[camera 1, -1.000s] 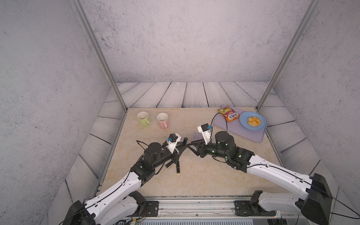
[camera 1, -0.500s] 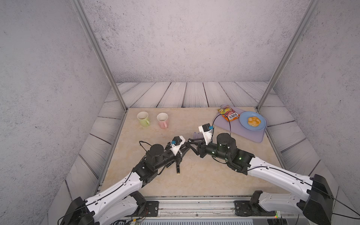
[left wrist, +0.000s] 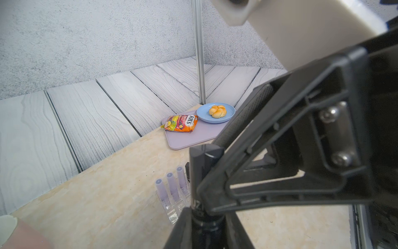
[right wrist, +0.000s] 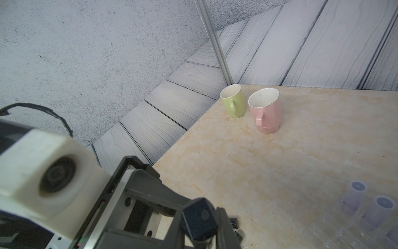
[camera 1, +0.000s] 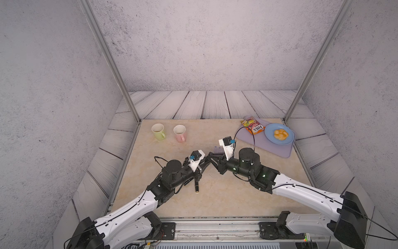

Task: Arrange the lipsticks in the organizer
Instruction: Pick up the lipstick at the center of the board.

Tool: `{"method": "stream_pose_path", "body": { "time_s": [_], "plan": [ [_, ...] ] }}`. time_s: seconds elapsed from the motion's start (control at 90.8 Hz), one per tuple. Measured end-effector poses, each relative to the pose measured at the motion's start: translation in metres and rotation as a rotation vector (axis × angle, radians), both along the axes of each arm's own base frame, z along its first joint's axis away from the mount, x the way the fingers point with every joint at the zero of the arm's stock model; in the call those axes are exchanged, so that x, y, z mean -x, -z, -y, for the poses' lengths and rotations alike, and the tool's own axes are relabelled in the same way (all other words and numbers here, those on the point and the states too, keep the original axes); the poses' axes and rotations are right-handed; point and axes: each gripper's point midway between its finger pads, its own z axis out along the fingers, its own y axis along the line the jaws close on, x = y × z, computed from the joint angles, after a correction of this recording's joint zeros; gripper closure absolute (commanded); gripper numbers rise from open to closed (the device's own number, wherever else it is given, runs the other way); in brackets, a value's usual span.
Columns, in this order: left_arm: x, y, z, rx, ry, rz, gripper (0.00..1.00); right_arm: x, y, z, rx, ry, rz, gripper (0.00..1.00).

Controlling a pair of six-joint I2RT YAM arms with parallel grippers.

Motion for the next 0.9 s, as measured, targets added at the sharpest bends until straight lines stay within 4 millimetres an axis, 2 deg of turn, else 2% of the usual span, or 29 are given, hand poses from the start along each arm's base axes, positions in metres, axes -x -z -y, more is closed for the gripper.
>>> {"method": "stream_pose_path", "body": {
  "time_s": [0.11,0.187,0.33,0.462,0.594,0.694,0.903],
  "plan": [
    [-0.001,0.003,0.0,0.002,-0.009,-0.018,0.34,-0.005,0.003,0.001,0.024,0.017,0.045,0.92],
    [-0.003,0.005,-0.002,0.009,-0.035,-0.045,0.27,-0.008,0.002,0.002,0.043,0.027,0.104,0.95],
    [-0.008,0.009,-0.007,0.01,-0.078,-0.076,0.27,-0.009,0.001,0.003,0.098,0.032,0.297,1.0],
    [-0.009,0.012,-0.009,0.007,-0.094,-0.088,0.27,0.007,0.009,-0.007,0.201,-0.011,0.556,1.0],
    [-0.008,0.023,-0.011,-0.029,-0.098,-0.12,0.28,0.019,0.01,-0.016,0.275,-0.026,0.831,1.0],
    [-0.007,0.029,-0.012,-0.045,-0.098,-0.137,0.29,0.021,0.014,-0.018,0.314,-0.025,0.922,1.0],
    [-0.007,0.026,-0.012,-0.034,-0.096,-0.132,0.31,0.024,0.007,-0.021,0.323,-0.023,1.008,1.0]
  ]
}}
